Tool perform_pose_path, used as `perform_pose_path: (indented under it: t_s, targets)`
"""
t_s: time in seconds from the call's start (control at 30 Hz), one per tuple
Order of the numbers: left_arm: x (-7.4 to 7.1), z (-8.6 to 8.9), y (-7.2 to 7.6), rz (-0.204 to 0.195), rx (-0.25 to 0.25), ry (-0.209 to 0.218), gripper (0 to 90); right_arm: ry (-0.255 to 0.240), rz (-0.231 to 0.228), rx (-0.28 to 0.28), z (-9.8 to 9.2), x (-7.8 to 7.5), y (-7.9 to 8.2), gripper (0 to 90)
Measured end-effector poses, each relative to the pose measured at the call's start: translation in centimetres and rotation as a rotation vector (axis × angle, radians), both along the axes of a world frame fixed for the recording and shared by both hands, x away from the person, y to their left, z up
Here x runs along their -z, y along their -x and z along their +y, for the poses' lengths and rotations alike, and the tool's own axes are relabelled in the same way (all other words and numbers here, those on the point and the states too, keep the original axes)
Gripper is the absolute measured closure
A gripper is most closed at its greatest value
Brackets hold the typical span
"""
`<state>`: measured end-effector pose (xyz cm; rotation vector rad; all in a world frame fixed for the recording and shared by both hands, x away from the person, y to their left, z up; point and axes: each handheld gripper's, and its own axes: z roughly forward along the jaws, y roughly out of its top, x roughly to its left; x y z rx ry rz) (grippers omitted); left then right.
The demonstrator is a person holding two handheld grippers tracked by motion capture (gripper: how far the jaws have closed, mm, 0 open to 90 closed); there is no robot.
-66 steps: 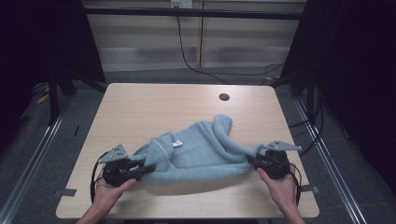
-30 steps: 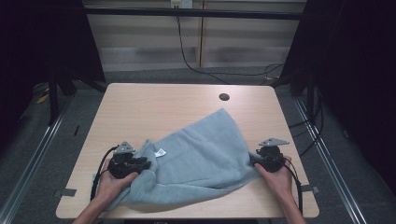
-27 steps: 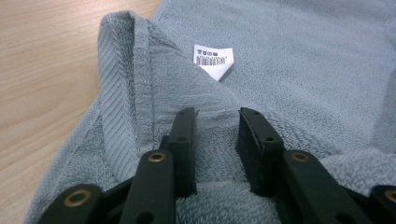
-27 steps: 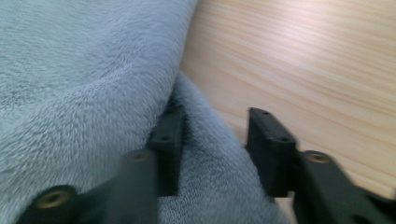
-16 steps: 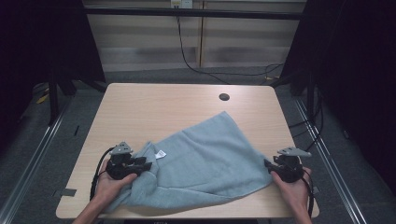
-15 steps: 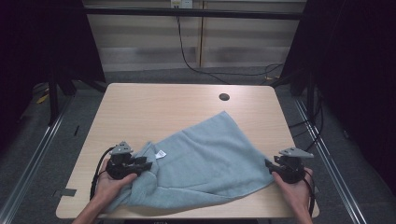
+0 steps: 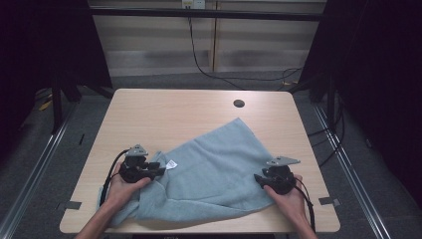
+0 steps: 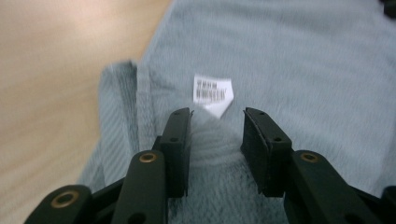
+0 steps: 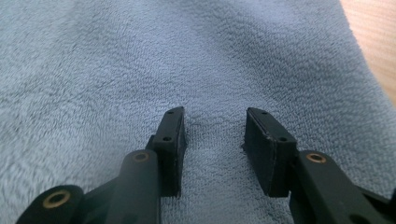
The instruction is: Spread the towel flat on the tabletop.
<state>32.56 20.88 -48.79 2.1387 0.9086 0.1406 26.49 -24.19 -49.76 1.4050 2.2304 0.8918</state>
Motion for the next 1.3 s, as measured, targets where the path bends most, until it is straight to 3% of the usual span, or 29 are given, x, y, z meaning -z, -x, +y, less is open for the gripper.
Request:
perform_pose_path:
  t_s: [0.13, 0.2, 0.23, 0.3, 0.43, 0.6, 0.7, 0.73, 0.77, 0.8, 0.83, 0.93, 0.97, 1.0, 1.13, 1.23, 1.3]
  targets:
    - [0.0, 0.3, 1.1, 0.008, 0.032, -0.005, 61.5, -0.006, -0.002, 0.017, -0.2, 0.1, -2.3, 57.4]
    - [-0.5, 0.4, 1.6, 0.027, 0.043, 0.04, 60.7, -0.007, -0.001, 0.02, -0.2, 0.2, -4.6, 56.6]
    - [-0.9, 0.5, 1.8, 0.02, 0.05, 0.057, 60.7, -0.007, -0.001, 0.02, -0.2, 0.2, -4.6, 56.6]
    - [-1.4, 0.6, 2.0, -0.013, 0.059, 0.078, 60.6, 0.0, -0.007, 0.029, -0.1, 0.3, -6.2, 56.3]
    - [-1.3, 1.0, 1.3, -0.015, 0.045, 0.109, 60.1, -0.006, -0.02, 0.037, 0.0, 0.5, -9.5, 55.9]
    - [-1.1, 1.5, 0.8, -0.003, 0.027, 0.144, 60.0, -0.011, -0.002, 0.052, 0.0, 0.5, -12.6, 53.5]
    - [-0.8, 1.6, 0.7, -0.004, 0.026, 0.121, 60.0, -0.033, 0.012, 0.066, 0.2, 0.4, -13.4, 46.3]
    - [-0.7, 1.5, 0.7, 0.0, 0.026, 0.124, 60.1, -0.067, 0.005, 0.051, 0.7, 0.3, -12.9, 45.4]
    - [-0.6, 1.5, 0.6, 0.003, 0.033, 0.112, 60.1, -0.067, 0.005, 0.051, 0.7, 0.3, -12.9, 45.5]
    - [-0.4, 1.4, 0.6, 0.009, 0.035, 0.106, 60.6, -0.079, -0.017, -0.008, 1.8, -0.2, -11.6, 46.9]
    - [-0.1, 1.2, 0.6, 0.017, 0.038, 0.097, 60.6, -0.079, -0.017, -0.008, 1.8, -0.2, -11.6, 46.9]
    - [0.7, 0.5, 0.6, 0.032, 0.052, 0.058, 63.0, -0.111, -0.031, -0.095, 3.6, -1.2, -8.9, 47.8]
    - [0.8, 0.3, 0.6, 0.032, 0.051, 0.058, 63.1, -0.123, -0.026, -0.137, 4.6, -1.6, -7.3, 48.2]
    - [0.7, 0.2, 0.7, 0.039, 0.046, 0.066, 63.1, -0.123, -0.026, -0.137, 4.6, -1.6, -7.3, 48.2]
    - [0.8, -0.3, 1.1, 0.033, 0.039, 0.066, 62.7, -0.168, -0.004, -0.222, 6.5, -2.2, -3.6, 48.2]
    - [0.9, -0.8, 1.4, 0.035, 0.035, 0.082, 61.8, -0.166, -0.011, -0.275, 7.6, -2.4, -1.5, 48.6]
    - [0.7, -1.1, 1.4, 0.024, 0.038, 0.076, 60.8, -0.197, 0.0, -0.3, 8.0, -2.3, -0.3, 49.7]
